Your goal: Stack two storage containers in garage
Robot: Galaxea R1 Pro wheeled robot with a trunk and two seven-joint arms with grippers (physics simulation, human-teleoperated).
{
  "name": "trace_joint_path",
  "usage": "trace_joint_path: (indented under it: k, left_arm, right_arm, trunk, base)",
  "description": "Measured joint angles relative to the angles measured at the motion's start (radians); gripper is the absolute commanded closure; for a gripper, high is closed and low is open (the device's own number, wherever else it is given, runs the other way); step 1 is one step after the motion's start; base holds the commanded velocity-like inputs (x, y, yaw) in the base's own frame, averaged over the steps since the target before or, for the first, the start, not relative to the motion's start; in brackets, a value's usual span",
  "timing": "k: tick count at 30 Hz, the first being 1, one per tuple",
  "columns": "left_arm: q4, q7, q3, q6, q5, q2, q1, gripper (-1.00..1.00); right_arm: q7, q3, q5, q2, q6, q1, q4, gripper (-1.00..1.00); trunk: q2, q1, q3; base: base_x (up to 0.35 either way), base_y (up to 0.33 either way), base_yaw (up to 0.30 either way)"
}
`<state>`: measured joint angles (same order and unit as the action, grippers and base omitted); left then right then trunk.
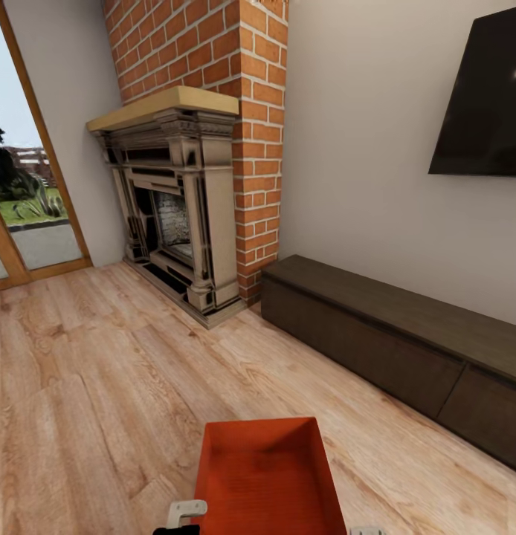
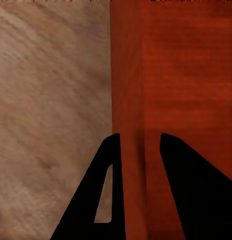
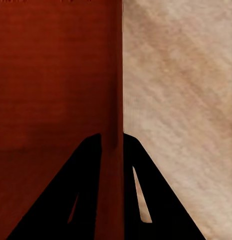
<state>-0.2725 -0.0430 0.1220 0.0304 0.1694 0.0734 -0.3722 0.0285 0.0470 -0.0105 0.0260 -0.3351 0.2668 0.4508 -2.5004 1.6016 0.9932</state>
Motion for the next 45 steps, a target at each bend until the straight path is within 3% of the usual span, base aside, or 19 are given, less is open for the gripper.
trace_joint_path:
  k: [3,24,31,45]
  left_arm:
    - [0.0,0.0,0.0,0.0,0.0,0.0,0.0,1.0]
    - [0.0,0.002,0.0,0.001,0.005,0.006,0.0,1.0]
    - [0.002,0.001,0.0,0.001,0.005,0.011,0.001,1.0]
    - [0.002,0.001,-0.003,0.001,0.003,0.012,0.001,1.0]
  right_arm:
    - [0.0,0.0,-0.004,0.0,0.0,0.0,0.0,1.0]
    - [0.001,0.0,-0.003,0.005,0.002,0.0,0.0,1.0]
    - [-0.017,-0.014,0.023,0.0,0.0,0.001,0.002,1.0]
    - [-0.02,-0.017,0.027,0.0,-0.002,0.001,0.002,1.0]
  trunk:
    - [0.001,-0.001,-0.012]
    - [0.148,-0.082,-0.077]
    - [0.197,-0.109,-0.099]
    - [0.295,-0.162,-0.143]
  base:
    - [0.0,0.0,0.0]
    - [0.0,0.0,0.0]
    - [0.0,0.0,0.0]
    - [0.0,0.0,0.0]
